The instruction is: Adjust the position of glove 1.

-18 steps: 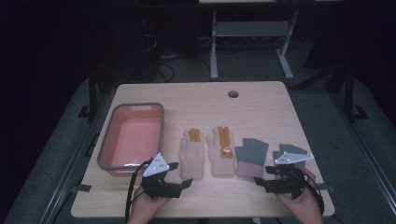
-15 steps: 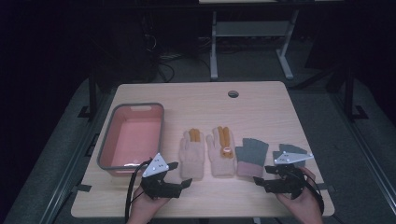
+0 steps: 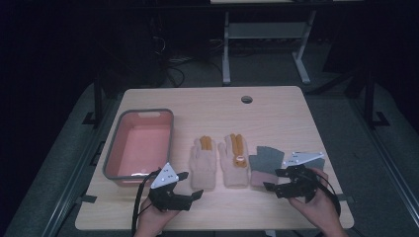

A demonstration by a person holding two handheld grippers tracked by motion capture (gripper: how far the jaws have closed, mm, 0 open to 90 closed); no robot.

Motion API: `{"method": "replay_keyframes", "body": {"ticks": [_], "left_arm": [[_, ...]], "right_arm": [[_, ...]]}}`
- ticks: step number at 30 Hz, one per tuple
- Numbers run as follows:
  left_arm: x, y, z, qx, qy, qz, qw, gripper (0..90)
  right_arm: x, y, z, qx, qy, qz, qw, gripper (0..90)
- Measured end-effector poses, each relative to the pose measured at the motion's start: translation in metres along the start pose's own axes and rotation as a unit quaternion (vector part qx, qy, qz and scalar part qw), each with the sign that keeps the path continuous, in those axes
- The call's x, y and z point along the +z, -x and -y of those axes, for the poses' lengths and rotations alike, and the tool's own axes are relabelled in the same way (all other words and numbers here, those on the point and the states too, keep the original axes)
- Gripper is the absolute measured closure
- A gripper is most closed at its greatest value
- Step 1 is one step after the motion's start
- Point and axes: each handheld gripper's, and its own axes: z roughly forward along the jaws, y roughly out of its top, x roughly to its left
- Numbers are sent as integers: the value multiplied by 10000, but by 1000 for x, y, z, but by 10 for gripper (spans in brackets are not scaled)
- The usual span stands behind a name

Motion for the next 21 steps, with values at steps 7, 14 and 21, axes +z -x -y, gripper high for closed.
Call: {"method": "replay_keyframes", "body": {"ticks": [7, 14, 21], "left_arm": [[-1, -2, 0, -57, 27, -23, 10000, 204], [-3, -1, 1, -40, 18, -40, 10000, 204], [-5, -3, 2, 26, 17, -94, 10000, 204]], "right_arm": [[-1, 0, -21, -137, -138, -110, 9998, 324], [4, -4, -41, -320, -276, -146, 9990, 322], [10, -8, -57, -476, -341, -165, 9981, 320]]}}
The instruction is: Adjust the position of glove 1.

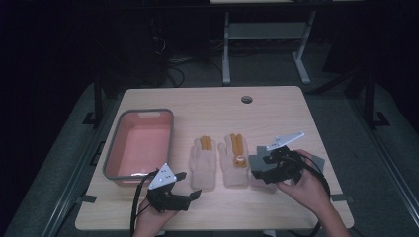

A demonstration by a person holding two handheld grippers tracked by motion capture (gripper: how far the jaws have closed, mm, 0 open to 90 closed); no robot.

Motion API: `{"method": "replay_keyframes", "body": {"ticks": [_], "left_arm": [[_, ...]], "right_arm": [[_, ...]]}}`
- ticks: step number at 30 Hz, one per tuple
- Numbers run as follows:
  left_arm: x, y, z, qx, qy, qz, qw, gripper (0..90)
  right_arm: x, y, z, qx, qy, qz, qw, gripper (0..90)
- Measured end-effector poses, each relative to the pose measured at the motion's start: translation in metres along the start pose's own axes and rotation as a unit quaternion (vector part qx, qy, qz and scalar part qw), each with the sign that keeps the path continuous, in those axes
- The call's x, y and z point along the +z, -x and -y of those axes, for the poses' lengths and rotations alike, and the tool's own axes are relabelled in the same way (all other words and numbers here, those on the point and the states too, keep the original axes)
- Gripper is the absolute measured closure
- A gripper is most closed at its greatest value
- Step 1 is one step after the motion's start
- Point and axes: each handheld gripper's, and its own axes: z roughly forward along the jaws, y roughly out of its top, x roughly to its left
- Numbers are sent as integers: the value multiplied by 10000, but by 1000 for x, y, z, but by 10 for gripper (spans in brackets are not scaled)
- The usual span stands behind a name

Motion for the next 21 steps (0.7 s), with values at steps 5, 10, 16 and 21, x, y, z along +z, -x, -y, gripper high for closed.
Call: {"method": "replay_keyframes", "body": {"ticks": [5, 10, 16, 21], "left_arm": [[0, 0, 1, -98, 58, -48, 9999, 203], [1, 1, 1, -45, -6, -52, 10000, 203], [1, -3, 2, -153, -4, -19, 9999, 203], [-1, -4, 1, -149, 20, -35, 9999, 203]], "right_arm": [[12, -2, -18, -132, -83, -2, 9999, 308], [19, -2, -31, -279, -195, -21, 9994, 308], [31, 2, -43, -337, -361, -131, 9987, 319], [45, 7, -51, -352, -542, -151, 9978, 322]]}}
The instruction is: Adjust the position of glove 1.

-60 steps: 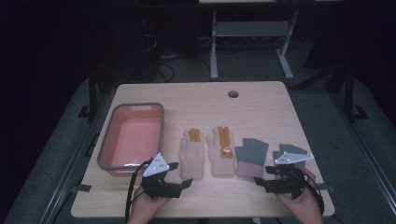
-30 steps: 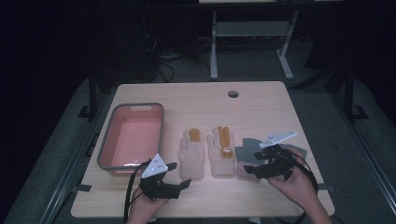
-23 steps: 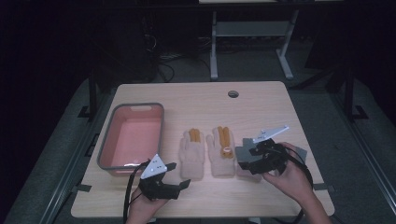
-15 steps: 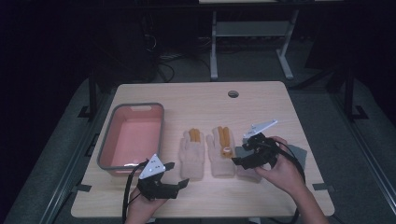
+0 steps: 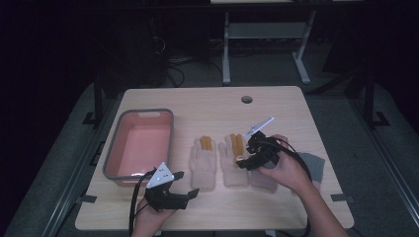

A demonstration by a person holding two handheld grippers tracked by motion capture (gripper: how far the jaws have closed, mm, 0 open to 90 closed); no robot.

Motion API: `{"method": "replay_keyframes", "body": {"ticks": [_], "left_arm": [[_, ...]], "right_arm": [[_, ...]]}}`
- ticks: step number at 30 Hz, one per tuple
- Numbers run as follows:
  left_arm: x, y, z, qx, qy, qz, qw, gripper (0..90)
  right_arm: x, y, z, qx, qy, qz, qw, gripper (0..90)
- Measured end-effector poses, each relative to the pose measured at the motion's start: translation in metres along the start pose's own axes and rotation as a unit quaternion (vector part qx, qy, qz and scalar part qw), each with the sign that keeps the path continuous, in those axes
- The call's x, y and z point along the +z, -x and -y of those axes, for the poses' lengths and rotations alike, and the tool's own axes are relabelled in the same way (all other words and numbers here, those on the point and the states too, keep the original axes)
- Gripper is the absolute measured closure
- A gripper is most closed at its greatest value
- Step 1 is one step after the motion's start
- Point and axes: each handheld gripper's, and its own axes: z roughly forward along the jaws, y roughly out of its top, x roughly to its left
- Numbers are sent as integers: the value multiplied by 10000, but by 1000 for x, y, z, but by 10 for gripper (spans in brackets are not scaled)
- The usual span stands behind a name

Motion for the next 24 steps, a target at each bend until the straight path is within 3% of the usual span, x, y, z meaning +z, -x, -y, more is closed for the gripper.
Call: {"method": "replay_keyframes", "body": {"ticks": [14, 24], "left_arm": [[3, 4, -1, 102, -12, 35, 9999, 203], [4, 3, 0, 34, -28, 66, 10000, 204]], "right_arm": [[27, 11, -11, -23, -414, 88, 9991, 362], [54, 20, -12, 34, -820, 80, 9966, 403]]}}
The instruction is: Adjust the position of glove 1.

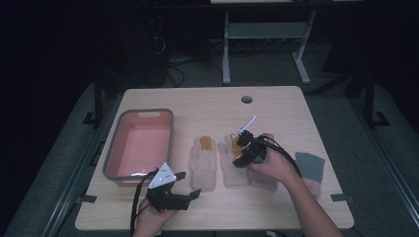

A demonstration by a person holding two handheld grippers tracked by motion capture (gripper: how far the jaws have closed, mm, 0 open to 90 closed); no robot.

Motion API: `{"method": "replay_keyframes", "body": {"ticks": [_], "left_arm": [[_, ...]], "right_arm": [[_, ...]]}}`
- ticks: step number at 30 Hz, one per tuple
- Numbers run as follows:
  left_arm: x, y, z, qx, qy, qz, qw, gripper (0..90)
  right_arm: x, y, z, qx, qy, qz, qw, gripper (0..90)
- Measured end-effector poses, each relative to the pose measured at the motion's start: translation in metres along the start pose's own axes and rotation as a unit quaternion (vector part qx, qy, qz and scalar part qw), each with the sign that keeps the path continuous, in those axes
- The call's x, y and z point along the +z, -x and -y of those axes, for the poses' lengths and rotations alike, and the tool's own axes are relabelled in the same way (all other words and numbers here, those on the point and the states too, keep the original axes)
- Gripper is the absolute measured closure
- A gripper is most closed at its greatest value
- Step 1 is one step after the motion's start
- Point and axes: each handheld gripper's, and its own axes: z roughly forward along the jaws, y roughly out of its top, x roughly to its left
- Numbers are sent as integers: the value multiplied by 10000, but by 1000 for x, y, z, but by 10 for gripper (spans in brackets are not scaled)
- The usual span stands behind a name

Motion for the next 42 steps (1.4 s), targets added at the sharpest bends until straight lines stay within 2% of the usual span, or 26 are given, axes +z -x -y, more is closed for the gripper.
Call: {"method": "replay_keyframes", "body": {"ticks": [5, 9, 17, 20, 24, 28, 34, 42], "left_arm": [[0, 2, 0, 41, 4, 6, 10000, 204], [0, 1, 0, 39, 5, 12, 10000, 204], [1, 0, -1, 24, 16, -17, 10000, 205], [2, 0, -1, -11, 19, -12, 10000, 205], [3, 0, -1, 26, 26, -32, 10000, 207], [3, 0, -1, -8, 4, -33, 10000, 207], [2, -1, -1, -27, 12, -50, 10000, 207], [0, 0, -2, 32, 54, -84, 9999, 207]], "right_arm": [[9, 0, -1, 26, -116, 6, 9999, 444], [16, 0, -1, 19, -288, 137, 9995, 490], [19, -4, 0, 65, -285, 338, 9990, 548], [18, -4, 1, 151, -260, 332, 9990, 573], [17, -7, 1, 120, -278, 439, 9986, 603], [14, -8, 0, 147, -292, 488, 9983, 631], [1, -9, -2, 259, -157, 392, 9988, 637], [-17, -17, -8, 180, -3, 412, 9990, 640]]}}
